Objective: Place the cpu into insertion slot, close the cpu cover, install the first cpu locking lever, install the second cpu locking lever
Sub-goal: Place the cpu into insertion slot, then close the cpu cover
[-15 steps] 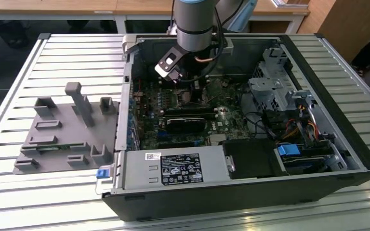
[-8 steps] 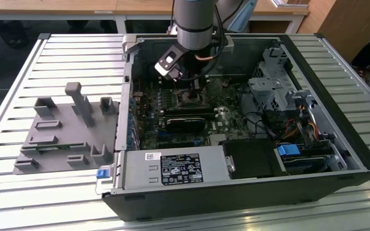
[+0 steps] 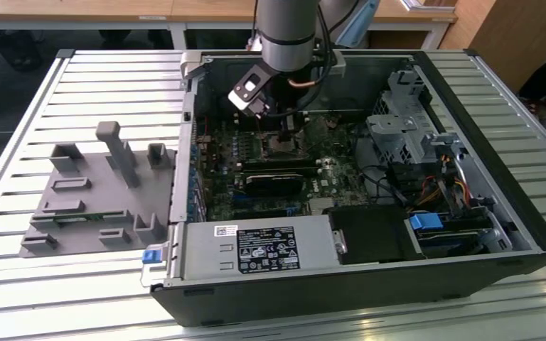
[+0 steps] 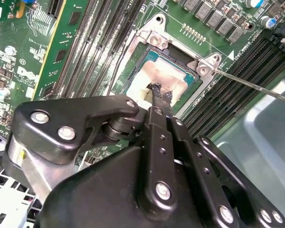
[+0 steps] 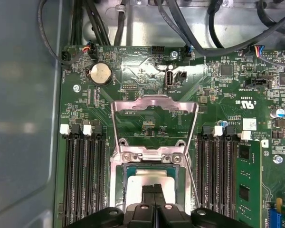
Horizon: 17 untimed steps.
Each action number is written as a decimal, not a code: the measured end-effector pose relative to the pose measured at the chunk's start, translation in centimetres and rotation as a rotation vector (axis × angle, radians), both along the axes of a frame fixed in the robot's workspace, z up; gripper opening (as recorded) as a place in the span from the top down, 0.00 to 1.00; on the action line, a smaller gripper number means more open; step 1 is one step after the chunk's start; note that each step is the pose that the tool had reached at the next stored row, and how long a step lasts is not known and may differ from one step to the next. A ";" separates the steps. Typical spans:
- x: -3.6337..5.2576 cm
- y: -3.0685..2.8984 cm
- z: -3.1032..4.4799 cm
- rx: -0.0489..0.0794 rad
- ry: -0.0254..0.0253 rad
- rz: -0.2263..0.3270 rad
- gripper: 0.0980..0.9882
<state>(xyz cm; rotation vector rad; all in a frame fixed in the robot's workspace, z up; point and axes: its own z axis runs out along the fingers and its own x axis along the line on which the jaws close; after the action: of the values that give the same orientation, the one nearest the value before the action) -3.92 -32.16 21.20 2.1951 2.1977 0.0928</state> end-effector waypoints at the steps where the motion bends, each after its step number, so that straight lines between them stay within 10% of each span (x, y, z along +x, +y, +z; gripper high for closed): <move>1: 0.00 0.00 0.05 0.000 0.0003 0.000 0.99; 17: 0.00 0.00 0.80 0.000 0.0009 0.000 0.99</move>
<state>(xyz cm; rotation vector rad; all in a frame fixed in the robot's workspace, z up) -3.92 -32.16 22.00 2.1955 2.1981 0.0918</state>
